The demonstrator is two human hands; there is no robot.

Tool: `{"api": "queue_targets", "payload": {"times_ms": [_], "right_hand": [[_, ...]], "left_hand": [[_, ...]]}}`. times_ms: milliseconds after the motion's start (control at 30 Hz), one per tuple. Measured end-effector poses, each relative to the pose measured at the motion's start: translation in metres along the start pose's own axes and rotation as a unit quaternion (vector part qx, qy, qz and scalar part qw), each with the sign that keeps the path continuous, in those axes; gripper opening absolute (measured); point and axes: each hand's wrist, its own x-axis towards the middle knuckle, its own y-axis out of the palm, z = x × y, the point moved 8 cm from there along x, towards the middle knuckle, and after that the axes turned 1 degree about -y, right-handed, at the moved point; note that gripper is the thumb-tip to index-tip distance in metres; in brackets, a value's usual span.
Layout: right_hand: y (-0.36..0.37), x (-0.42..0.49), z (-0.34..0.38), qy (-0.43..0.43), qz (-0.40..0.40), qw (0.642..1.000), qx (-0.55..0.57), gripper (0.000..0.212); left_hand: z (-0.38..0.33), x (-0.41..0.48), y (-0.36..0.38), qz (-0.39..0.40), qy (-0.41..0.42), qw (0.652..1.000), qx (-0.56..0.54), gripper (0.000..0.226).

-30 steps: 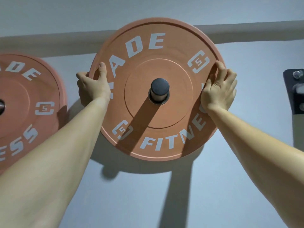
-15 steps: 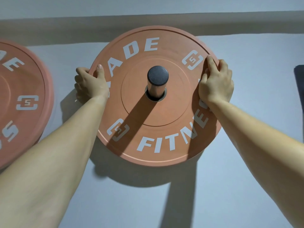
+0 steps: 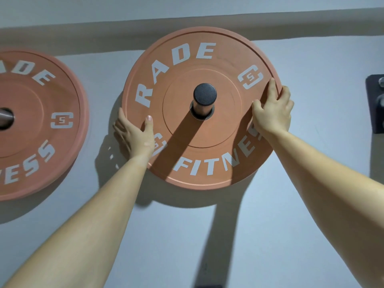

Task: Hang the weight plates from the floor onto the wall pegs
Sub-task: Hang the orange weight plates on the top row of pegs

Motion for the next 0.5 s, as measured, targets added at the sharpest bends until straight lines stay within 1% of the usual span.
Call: {"api": "queue_targets", "payload": {"times_ms": [233,500], "right_hand": [[-0.003,-0.029,-0.012,0.043,-0.011,0.999,0.019,0.074],[0.003,-0.063,-0.021,0.099,-0.025,0.994,0.047,0.071]], "left_hand": [[0.013,-0.031,-0.005,0.024,-0.025,0.999,0.014,0.088],[0.020,-0.047,-0.006,0.057,-0.071,0.996,-0.018,0.085]]}}
